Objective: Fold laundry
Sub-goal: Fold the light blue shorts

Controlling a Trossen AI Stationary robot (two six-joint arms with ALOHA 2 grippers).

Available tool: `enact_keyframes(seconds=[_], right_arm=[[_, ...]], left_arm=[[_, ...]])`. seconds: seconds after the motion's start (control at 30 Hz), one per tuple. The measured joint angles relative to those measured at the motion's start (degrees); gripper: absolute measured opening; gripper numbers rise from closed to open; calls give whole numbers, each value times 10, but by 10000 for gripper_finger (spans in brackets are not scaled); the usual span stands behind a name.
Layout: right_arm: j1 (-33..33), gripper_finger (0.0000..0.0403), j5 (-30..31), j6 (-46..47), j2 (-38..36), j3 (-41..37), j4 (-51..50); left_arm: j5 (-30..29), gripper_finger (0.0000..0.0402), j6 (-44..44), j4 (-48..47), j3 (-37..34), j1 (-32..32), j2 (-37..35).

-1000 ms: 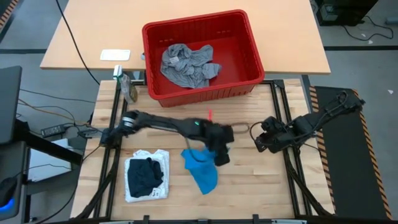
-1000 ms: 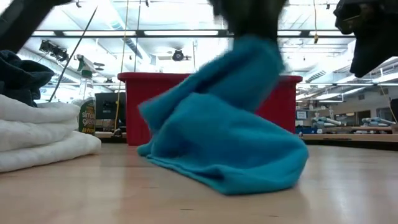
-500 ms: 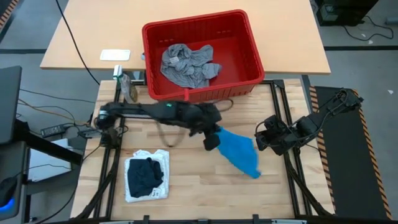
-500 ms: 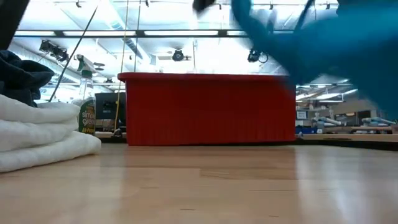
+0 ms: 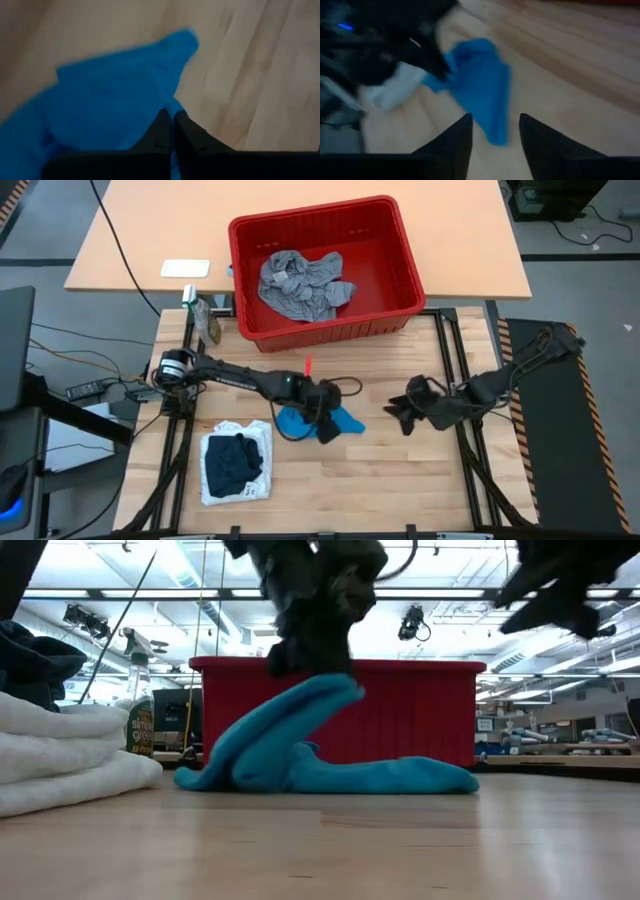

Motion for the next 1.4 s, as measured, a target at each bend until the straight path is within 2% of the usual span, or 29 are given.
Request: enact_keyframes(seconds=[0.13, 0.2, 0.33, 0.43, 0.5, 0.57, 0.7, 0.87, 0.93, 1.07, 1.17, 1.27, 1.33, 1.4], right_arm=[[-52, 208, -13, -52, 47, -89, 242], [-88, 212, -39, -73, 79, -119, 320], [-158, 194, -122, -146, 166, -135, 408], [-203, 166, -231, -229, 241, -113, 461], [-224, 147, -292, -263, 290, -84, 466], [-236, 129, -322, -281, 339, -57, 461], [-244, 97, -331, -279, 415, -9, 430], [-240, 39, -333, -200, 460, 25, 374], [-234, 13, -341, -156, 460, 27, 359], [-205, 12, -361, -60, 416, 25, 284], [-166, 11, -393, 9, 371, 26, 250], [-127, 16, -430, 58, 343, 25, 238], [-107, 30, -415, 66, 323, 25, 239], [-96, 51, -352, 54, 305, 25, 241]], left_arm=[[7, 7, -8, -5, -8, -18, -10], [1, 7, -1, 1, -6, -27, -31], [-48, 7, 28, -43, -6, -40, -65], [-68, 7, 51, -77, -6, -31, -81], [-69, 7, 56, -86, -6, -22, -90], [-70, 7, 64, -101, -6, -16, -94], [-69, 7, 81, -119, -6, -14, -102], [-68, 7, 118, -117, -7, -12, -103], [-53, 7, 143, -76, -6, -4, -105], [7, 7, 169, -27, -6, 17, -105], [37, 7, 181, -36, -6, 22, -105], [39, 7, 182, -88, -7, 13, -105], [39, 7, 173, -92, -30, 6, -106], [40, 7, 151, -92, -66, -1, -105]])
